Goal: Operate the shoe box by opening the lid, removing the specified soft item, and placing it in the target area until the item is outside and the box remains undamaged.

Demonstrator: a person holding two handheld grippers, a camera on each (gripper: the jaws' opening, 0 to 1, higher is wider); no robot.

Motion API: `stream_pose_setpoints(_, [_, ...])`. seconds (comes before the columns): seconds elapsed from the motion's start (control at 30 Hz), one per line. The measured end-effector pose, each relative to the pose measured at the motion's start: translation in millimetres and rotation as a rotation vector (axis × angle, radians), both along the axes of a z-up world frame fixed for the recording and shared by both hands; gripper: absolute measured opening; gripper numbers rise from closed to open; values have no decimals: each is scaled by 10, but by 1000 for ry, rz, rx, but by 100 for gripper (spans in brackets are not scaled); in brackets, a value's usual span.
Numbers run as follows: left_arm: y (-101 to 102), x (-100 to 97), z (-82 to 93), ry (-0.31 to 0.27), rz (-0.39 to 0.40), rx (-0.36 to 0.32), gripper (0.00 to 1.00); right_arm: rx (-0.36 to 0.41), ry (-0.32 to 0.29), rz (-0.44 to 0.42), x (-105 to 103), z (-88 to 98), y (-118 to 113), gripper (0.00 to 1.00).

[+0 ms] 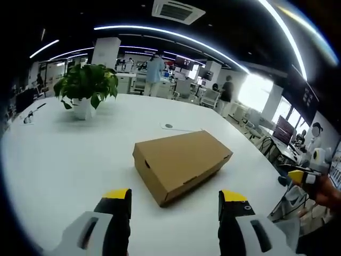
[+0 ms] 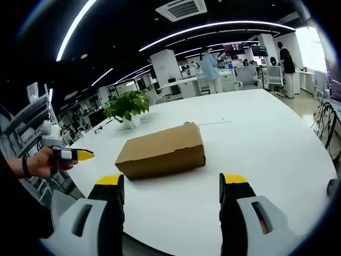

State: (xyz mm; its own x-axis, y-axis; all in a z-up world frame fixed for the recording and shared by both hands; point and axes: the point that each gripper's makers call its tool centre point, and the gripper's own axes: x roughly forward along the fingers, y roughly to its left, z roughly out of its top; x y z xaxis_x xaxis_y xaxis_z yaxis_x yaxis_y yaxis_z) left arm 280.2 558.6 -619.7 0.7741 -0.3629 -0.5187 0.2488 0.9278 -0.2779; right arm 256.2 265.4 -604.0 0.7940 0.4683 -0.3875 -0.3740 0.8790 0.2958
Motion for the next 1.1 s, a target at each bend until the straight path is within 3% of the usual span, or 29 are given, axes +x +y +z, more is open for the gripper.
stream_pose_setpoints(1.1, [25, -34, -37, 6, 6, -4, 68, 1, 5, -4, -16, -19, -20, 68])
